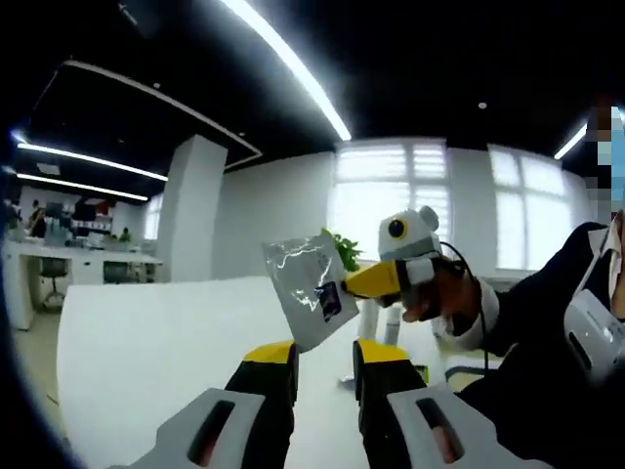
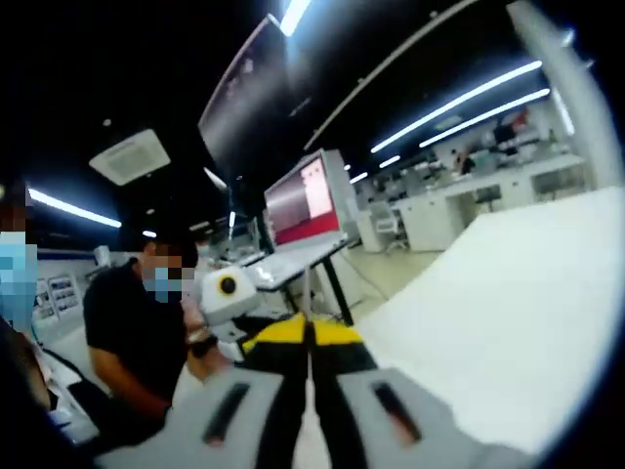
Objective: Arrange the skincare products in the storage area until every visible bottle or jar stands upright without overlapping.
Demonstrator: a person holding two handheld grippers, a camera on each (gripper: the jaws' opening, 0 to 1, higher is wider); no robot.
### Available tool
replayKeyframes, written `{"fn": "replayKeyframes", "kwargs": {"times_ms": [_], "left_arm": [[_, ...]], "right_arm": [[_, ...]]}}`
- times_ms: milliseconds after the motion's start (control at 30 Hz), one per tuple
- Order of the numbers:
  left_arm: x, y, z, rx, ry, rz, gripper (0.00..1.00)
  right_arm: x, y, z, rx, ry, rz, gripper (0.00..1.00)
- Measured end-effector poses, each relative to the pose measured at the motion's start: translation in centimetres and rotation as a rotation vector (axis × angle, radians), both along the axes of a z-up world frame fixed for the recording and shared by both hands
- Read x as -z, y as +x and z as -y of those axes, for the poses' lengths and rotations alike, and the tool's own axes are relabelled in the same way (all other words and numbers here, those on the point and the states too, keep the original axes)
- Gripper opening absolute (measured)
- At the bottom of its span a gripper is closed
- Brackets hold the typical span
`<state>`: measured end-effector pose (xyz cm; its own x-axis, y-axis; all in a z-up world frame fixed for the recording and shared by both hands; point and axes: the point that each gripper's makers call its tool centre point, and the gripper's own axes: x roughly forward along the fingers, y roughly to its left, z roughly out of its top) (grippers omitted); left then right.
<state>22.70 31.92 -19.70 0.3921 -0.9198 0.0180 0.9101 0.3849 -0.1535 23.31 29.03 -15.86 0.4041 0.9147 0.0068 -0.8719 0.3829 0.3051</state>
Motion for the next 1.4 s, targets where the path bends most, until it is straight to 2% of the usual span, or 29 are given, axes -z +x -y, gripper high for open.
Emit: {"fn": "replayKeyframes", "kwargs": {"times_ms": [33, 100, 167, 300, 467, 567, 667, 767, 833, 967, 1033, 1200, 1267, 1333, 1400], "left_arm": [[-0.2, 0.0, 0.2, -0.003, -0.012, -0.006, 0.21], [-1.8, 0.1, 0.3, -0.015, -0.123, -0.011, 0.18], [-3.1, -0.3, 0.6, 0.023, -0.23, -0.058, 0.14], [-5.2, -1.2, 1.1, 0.075, -0.352, -0.081, 0.09], [-6.0, -2.8, 2.4, 0.163, -0.373, -0.085, 0.02], [-5.9, -2.8, 2.5, 0.146, -0.367, -0.098, 0.01], [-5.5, -3.3, 2.5, 0.169, -0.359, -0.131, 0.01], [-4.9, -3.9, 2.6, 0.179, -0.332, -0.143, 0.01], [-4.5, -3.8, 2.4, 0.173, -0.32, -0.171, 0.0], [-4.2, -4.2, 2.2, 0.176, -0.291, -0.199, 0.0], [-3.5, -4.4, 2.3, 0.156, -0.226, -0.175, 0.0], [-2.6, -4.6, 2.2, 0.15, -0.184, -0.169, 0.0], [-2.2, -4.3, 1.9, 0.149, -0.184, -0.174, 0.0], [-2.0, -4.3, 1.7, 0.173, -0.202, -0.205, 0.0], [-1.9, -4.0, 1.4, 0.168, -0.203, -0.213, 0.0]], "right_arm": [[-0.5, -0.2, 0.1, 0.002, 0.039, 0.002, 0.0], [-0.9, -0.8, 0.5, 0.001, 0.086, 0.004, 0.0], [-1.3, -1.1, 1.0, 0.013, 0.127, -0.008, 0.0], [-1.1, -2.2, 1.3, 0.019, 0.158, 0.0, 0.0], [-1.9, -2.3, 2.0, 0.043, 0.225, 0.006, 0.0], [-1.6, -2.8, 2.1, 0.051, 0.262, -0.002, 0.0], [-1.0, -3.1, 1.9, 0.048, 0.281, 0.011, 0.0], [-0.5, -3.4, 1.7, 0.056, 0.234, 0.05, 0.0], [-0.3, -3.4, 1.5, 0.067, 0.18, 0.089, 0.0], [0.7, -3.9, 0.9, 0.065, 0.029, 0.172, 0.02], [1.4, -4.0, 0.9, 0.071, -0.025, 0.191, 0.02], [2.7, -3.7, 0.3, 0.063, -0.093, 0.197, 0.03], [2.8, -3.8, 0.3, 0.059, -0.099, 0.194, 0.04], [3.1, -4.3, 0.1, 0.04, -0.131, 0.219, 0.04], [3.6, -4.3, 0.2, 0.044, -0.167, 0.237, 0.08]]}}
